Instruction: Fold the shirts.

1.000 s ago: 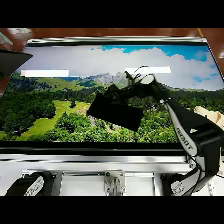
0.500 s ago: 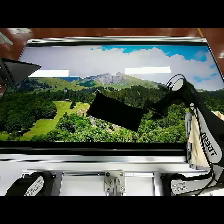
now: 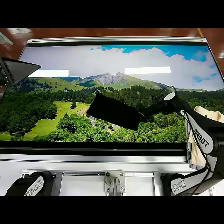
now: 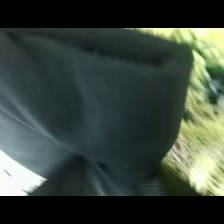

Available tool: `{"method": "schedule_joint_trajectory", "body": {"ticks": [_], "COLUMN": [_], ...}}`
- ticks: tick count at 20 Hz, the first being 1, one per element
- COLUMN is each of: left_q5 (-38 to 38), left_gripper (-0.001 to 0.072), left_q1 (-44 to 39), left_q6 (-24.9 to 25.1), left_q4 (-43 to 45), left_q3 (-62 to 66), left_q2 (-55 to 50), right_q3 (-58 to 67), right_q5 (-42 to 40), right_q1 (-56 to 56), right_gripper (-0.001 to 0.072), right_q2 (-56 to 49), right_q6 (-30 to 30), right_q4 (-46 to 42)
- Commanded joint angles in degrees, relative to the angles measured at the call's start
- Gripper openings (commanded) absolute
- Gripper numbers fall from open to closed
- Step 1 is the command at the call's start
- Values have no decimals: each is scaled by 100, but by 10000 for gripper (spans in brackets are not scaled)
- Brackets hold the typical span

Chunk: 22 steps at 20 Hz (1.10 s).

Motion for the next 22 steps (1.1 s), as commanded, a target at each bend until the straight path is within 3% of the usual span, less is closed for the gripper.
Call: {"method": "schedule_joint_trajectory", "body": {"ticks": [1, 3, 6, 11, 17, 22], "left_q5": [107, 109, 114, 326, 319, 310], "left_gripper": [40, 40, 40, 40, 39, 40], "left_q1": [0, 0, 0, 0, 0, 0], "left_q6": [-94, -90, 2, 83, 81, 79], "left_q4": [4, 7, 9, 9, 9, 9], "left_q3": [-2, -2, -2, -2, -2, -2], "left_q2": [4, 2, -2, -2, -2, -2], "right_q3": [31, 382, 1421, 2535, 3084, 3093], "right_q5": [2, 498, 986, 1215, 1399, 1233], "right_q1": [-46, -313, -1115, -2723, -4551, -5294], "right_gripper": [57, 57, 57, 57, 57, 57], "right_q2": [-103, 157, 822, 1834, 1963, 1961], "right_q6": [-1075, -1652, -992, 240, 525, 431], "right_q4": [1456, 1757, 1458, 177, -83, -496]}}
